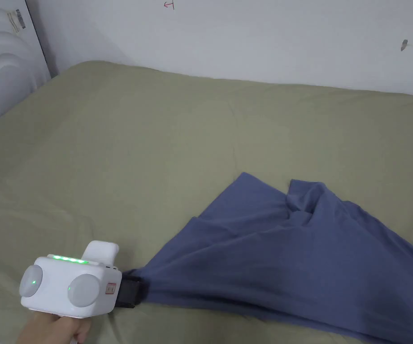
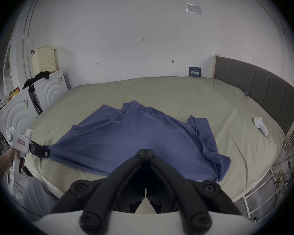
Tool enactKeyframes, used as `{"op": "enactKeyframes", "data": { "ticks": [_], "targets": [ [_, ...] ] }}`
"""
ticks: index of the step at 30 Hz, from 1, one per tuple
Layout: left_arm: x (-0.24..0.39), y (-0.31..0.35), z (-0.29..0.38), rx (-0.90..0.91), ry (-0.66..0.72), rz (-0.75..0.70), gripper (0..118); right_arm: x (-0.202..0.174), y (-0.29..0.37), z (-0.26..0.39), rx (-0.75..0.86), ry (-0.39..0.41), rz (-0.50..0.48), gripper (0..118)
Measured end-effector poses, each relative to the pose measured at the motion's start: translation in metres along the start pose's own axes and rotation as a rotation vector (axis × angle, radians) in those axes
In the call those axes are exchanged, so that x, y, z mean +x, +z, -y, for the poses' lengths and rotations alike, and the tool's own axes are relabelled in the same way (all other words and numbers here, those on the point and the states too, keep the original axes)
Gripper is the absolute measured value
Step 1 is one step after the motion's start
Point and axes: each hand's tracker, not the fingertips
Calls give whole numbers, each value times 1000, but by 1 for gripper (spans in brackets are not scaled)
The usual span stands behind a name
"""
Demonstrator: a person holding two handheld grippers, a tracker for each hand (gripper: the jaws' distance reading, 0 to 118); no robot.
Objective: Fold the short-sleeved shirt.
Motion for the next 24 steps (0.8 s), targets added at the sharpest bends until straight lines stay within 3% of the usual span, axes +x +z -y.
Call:
{"op": "enactKeyframes", "data": {
  "ticks": [2,4,5,14,20,24],
  "targets": [
    [5,13,1,19,-7,27,73,1,-2,1,-9,8,0,1],
    [9,20,0,32,-13,57,22,1,-4,3,-19,12,-8,1],
    [11,25,-1,43,-3,93,4,2,-6,3,-24,13,-12,1],
    [9,19,-5,44,-32,64,4,13,-46,-15,-83,55,-17,1],
    [8,22,-8,48,-45,70,4,25,-134,-55,-161,120,7,1],
    [18,30,-11,39,-48,72,4,37,-211,-93,-223,112,19,1]
  ]
}}
